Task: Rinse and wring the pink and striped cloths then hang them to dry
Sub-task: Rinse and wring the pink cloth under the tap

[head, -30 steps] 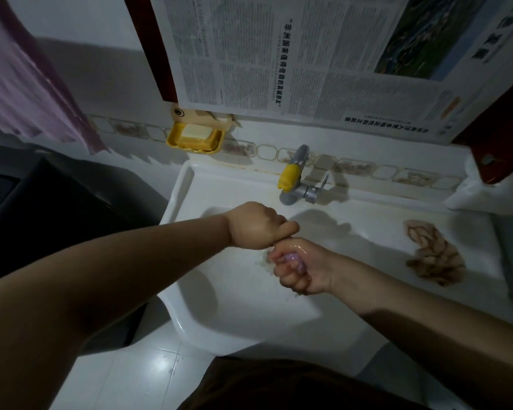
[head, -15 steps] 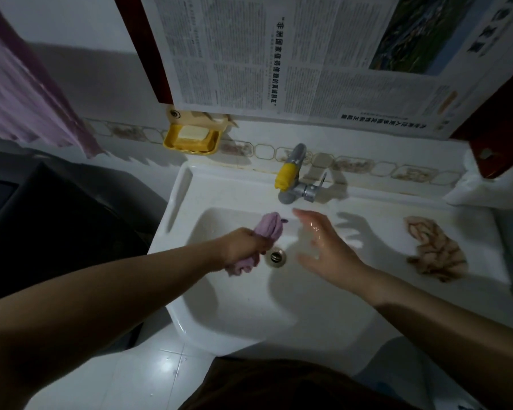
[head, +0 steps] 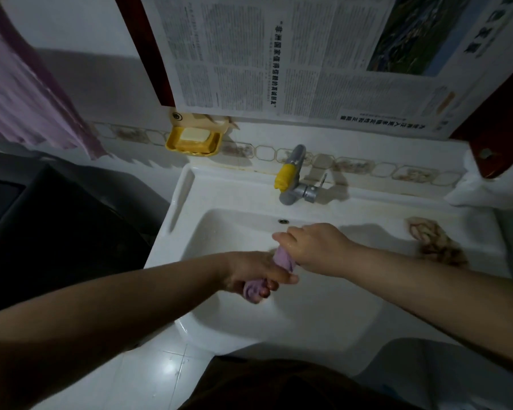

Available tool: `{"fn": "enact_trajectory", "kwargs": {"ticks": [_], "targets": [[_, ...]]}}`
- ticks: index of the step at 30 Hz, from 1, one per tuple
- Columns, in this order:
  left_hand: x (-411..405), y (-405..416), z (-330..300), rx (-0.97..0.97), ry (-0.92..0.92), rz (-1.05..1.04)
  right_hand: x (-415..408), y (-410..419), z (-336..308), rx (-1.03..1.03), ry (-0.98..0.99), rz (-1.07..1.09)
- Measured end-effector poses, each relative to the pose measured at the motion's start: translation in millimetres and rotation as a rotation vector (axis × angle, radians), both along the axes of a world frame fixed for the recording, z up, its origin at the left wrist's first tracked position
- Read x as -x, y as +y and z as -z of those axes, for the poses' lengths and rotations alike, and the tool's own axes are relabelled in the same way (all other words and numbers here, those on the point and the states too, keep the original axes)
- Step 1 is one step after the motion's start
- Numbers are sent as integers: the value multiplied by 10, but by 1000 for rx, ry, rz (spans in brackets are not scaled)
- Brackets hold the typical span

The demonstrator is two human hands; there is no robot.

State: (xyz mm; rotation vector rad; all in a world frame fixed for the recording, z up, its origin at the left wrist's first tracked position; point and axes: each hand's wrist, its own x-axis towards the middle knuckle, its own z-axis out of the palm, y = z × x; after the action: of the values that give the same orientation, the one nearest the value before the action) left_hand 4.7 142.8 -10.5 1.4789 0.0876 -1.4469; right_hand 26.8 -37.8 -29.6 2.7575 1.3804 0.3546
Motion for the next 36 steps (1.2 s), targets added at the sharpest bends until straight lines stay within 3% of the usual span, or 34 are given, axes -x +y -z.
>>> {"fn": "enact_trajectory", "kwargs": {"ticks": [3, 5, 8, 11, 14, 17, 20, 25, 28, 30, 32, 33, 34, 36], "targets": [[-9, -167, -23, -453, -567, 42, 11, 130, -124, 193, 214, 241], [-7, -147, 79, -612, -920, 196, -6, 198, -135, 161, 603, 412], [-121, -16, 212, -698, -1340, 504, 40, 254, -31, -119, 1059, 658], [-347, 60, 202, -613, -1626, 727, 158, 308, -34, -517, 1376, 864], [-534, 130, 120, -311, -1964, 762, 273, 362, -118, -815, 1768, 971], [-618, 191, 9, -146, -2097, 748, 297, 411, -225, -1007, 2065, 955], [-648, 202, -108, -123, -2220, 728, 351, 456, -318, -1123, 2177, 919], [-568, 216, -123, -81, -2235, 774, 295, 328, -419, -993, 2277, 909], [-456, 251, -82, -184, -2136, 814, 97, 150, -453, -778, 2278, 818], [-349, 235, -15, -302, -2074, 795, -3, 68, -451, -741, 2259, 817], [-249, 200, -2, -470, -1842, 676, -48, 32, -396, -854, 2144, 820], [-212, 177, 1, -547, -1642, 579, -51, 30, -369, -939, 2024, 830], [-180, 154, -16, -589, -1411, 464, -39, 19, -317, -1002, 1862, 820], [-143, 102, -65, -466, -950, 54, 58, -20, -247, -933, 1403, 753]]}}
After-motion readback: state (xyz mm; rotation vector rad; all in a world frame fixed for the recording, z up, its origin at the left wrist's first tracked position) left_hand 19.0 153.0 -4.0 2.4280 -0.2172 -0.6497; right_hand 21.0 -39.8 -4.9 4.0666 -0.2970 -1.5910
